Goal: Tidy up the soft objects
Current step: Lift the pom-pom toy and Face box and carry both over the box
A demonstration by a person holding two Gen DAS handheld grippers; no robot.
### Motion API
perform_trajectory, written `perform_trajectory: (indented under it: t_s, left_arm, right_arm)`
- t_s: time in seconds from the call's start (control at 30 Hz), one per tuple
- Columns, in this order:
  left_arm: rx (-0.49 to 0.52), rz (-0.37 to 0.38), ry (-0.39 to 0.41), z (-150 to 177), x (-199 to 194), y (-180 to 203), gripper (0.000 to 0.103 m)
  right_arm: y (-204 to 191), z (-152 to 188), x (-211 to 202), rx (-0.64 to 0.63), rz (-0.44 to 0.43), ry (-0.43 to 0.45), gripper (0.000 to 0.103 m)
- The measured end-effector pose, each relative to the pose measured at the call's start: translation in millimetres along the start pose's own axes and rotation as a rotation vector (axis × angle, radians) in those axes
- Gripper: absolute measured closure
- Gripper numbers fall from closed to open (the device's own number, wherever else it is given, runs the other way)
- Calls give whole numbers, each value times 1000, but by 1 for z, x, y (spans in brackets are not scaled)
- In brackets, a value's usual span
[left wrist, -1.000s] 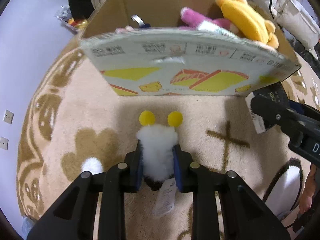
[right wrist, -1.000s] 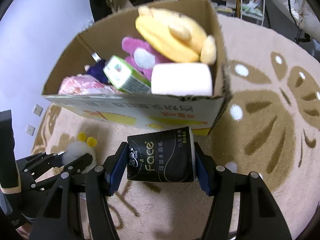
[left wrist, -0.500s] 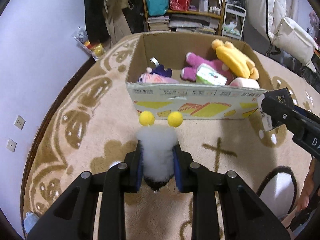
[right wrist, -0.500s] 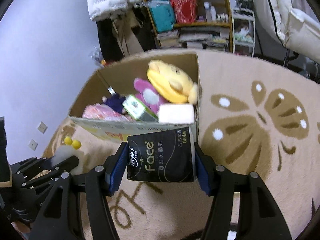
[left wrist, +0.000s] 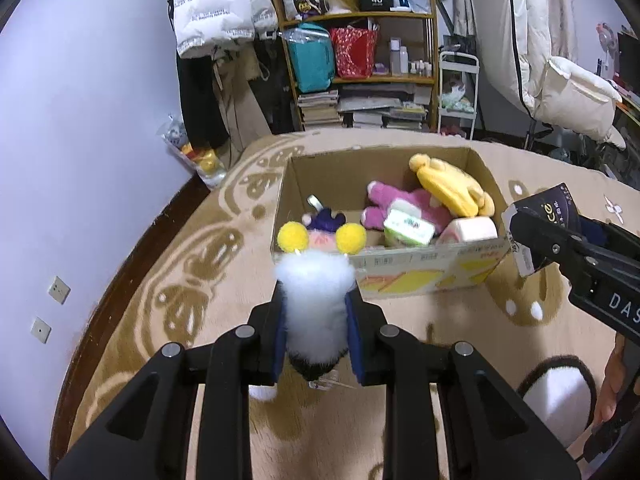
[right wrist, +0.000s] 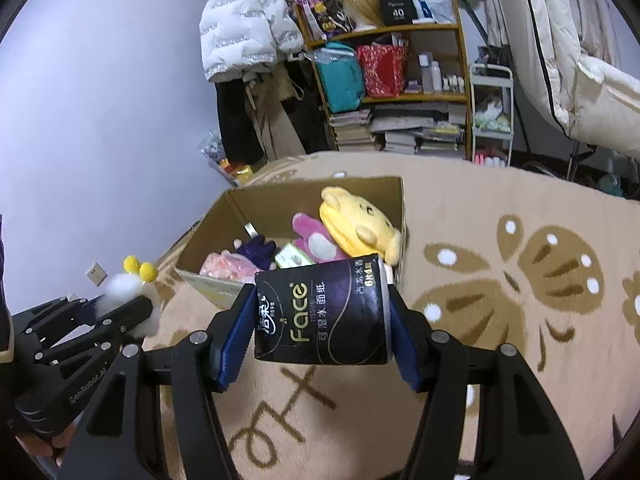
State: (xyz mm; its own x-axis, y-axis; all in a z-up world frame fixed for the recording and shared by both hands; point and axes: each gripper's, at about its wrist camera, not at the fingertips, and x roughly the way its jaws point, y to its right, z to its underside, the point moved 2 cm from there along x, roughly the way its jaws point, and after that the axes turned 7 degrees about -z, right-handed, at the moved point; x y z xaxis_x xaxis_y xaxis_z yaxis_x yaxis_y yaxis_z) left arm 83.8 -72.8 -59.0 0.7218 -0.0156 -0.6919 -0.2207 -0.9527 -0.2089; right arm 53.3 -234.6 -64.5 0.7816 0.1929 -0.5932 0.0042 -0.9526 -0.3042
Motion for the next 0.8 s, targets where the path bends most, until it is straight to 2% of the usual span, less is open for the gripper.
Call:
perform_trajectory:
  t_s: [0.23,0.37,0.53,0.8]
  left_arm:
    - [-5,-12,61,-25,-4,-4,79]
    - [18,-28,132,-52,-12,-4,79]
    - [14,-48,173,-79,-20,-5,79]
    - [52,-60,189,-111,-2,2,79]
  right_arm:
    - [0,-17,-1,-17,-11,50,38]
    - [1,-29,-1,-24,-19,73,38]
    - [5,-40,9,-24,-23,84,38]
    - [10,-60,33,-27,-31,81,38]
